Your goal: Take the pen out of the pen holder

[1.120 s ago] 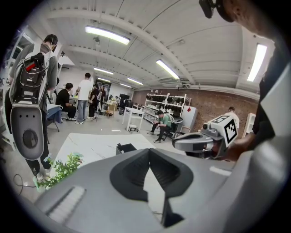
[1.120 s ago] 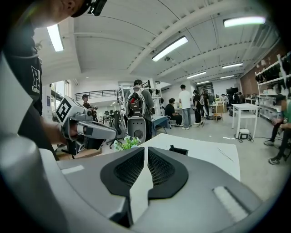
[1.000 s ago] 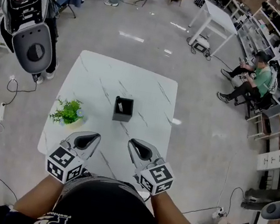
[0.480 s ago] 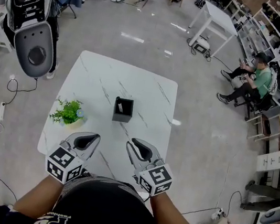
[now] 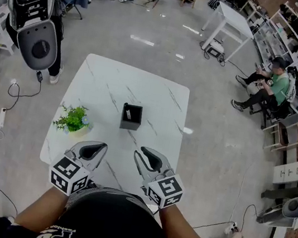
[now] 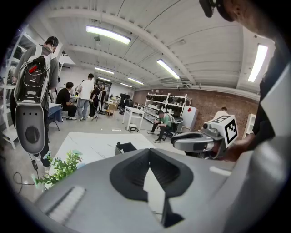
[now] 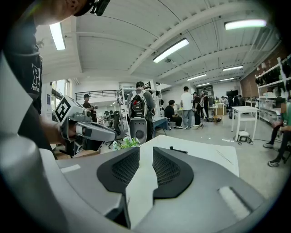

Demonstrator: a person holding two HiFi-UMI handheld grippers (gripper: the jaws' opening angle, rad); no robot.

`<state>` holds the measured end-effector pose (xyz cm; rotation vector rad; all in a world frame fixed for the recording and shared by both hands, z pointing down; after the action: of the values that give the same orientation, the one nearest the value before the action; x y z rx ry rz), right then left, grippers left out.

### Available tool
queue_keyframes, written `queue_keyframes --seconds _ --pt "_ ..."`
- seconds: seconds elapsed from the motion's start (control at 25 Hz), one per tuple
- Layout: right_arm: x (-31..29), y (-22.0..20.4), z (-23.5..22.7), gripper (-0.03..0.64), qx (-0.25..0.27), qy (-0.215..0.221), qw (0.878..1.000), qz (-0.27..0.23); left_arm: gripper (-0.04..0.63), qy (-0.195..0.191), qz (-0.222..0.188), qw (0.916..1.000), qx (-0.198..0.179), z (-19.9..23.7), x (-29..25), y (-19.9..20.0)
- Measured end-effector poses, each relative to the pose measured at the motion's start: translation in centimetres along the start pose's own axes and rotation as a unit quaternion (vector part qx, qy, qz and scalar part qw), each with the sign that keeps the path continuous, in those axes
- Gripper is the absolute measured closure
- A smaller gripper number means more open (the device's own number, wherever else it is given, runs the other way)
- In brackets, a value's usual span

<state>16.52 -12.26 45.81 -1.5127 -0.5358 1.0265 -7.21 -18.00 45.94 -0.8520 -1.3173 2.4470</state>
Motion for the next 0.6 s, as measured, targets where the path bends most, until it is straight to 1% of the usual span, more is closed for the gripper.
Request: queue_keyframes --seconds 0.6 --pt "-0.13 0.12 -0.19 0.551 -0.001 0.005 1.000 0.003 0.538 0.007 -0.003 1.0000 0.003 -0.02 0.20 0.12"
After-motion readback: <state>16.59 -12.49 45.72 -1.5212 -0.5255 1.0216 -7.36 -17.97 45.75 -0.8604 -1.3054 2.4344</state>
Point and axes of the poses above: the fingertips, and each gripper's own axes: x backward along the fingers, z to its left, y out of its top, the point moved 10 cm from there along x, backward along the fingers, and after that the axes turned 12 degrees about x, right-handed, at the moved point
